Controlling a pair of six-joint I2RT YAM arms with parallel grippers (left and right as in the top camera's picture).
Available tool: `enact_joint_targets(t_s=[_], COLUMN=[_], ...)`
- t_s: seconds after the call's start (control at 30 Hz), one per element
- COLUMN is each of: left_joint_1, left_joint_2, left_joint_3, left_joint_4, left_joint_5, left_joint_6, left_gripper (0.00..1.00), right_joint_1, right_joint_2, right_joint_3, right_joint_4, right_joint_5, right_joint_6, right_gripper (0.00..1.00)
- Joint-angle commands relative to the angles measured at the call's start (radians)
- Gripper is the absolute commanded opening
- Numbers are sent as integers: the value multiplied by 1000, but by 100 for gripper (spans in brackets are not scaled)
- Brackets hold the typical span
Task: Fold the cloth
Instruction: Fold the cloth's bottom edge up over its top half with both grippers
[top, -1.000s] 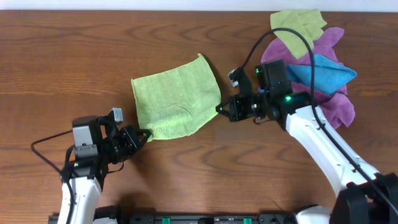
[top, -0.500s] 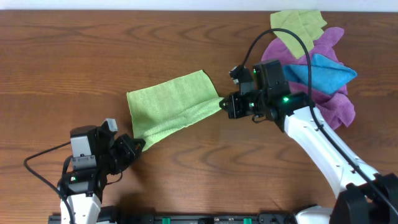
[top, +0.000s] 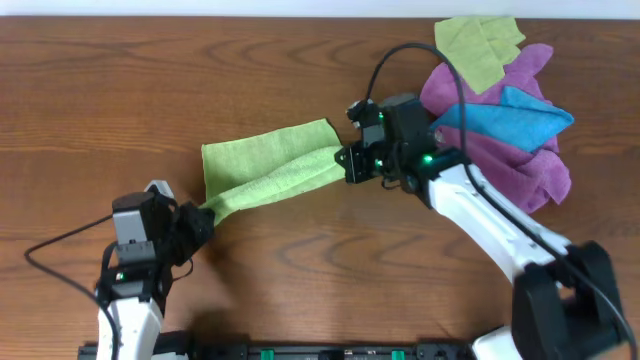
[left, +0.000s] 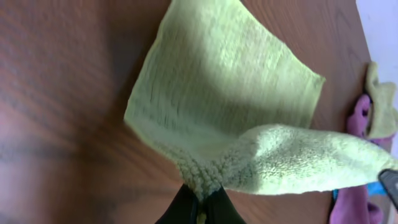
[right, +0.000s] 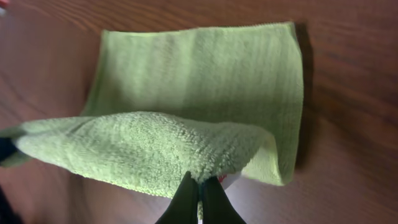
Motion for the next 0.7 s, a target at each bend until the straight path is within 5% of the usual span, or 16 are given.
enact_joint_targets(t_s=[0.0,0.23,0.67], left_joint_1=[1,1,1], left_joint_2=[92,238,465], left_joint_3=[5,23,230], left_joint_4=[45,232,246], left_joint_5=[-24,-24,31], left_joint_6=[37,53,163], left_gripper=[6,5,6], right_joint_1=[6,3,-1], right_joint_2=[29,45,128], right_joint_3=[0,0,2], right_joint_4=[40,118,245], right_joint_5=[11,80,139], right_joint_6=[22,58,85], right_gripper=[1,2,2])
